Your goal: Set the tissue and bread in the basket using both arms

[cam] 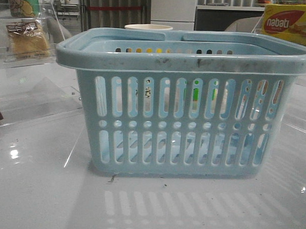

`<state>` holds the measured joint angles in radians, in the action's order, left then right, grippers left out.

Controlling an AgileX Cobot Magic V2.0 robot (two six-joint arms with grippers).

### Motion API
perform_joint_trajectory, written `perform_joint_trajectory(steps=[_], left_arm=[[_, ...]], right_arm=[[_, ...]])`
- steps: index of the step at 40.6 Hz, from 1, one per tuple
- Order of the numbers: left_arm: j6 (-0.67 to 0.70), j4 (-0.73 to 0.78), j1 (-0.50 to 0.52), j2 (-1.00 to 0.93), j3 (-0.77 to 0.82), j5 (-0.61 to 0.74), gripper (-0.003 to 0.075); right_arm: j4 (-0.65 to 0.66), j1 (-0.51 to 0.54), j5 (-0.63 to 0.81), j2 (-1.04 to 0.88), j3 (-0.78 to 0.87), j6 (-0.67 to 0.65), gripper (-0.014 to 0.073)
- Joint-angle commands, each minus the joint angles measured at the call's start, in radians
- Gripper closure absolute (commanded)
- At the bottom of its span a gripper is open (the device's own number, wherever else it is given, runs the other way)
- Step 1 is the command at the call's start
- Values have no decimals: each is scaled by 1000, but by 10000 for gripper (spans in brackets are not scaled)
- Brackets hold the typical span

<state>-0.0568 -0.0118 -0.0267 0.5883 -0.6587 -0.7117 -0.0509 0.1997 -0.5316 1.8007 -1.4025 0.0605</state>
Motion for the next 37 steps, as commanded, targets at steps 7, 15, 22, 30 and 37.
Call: perform_joint_trajectory(steps=[7,15,22,30,37], left_arm=[[3,1,-1,7,-31,82,549],[3,1,-1,7,-31,82,596],[3,1,-1,7,-31,82,630],[3,1,-1,7,-31,82,630],[3,1,-1,7,-31,82,630]], right_arm=[[8,5,73,-53,-39,-2,374],[7,-8,52,-133,-39,-2,379],[-9,-54,23,-272,-39,-2,379],[-9,-211,-41,-467,-39,28,379],[-16,-387,-111,-566,-39,59,379]])
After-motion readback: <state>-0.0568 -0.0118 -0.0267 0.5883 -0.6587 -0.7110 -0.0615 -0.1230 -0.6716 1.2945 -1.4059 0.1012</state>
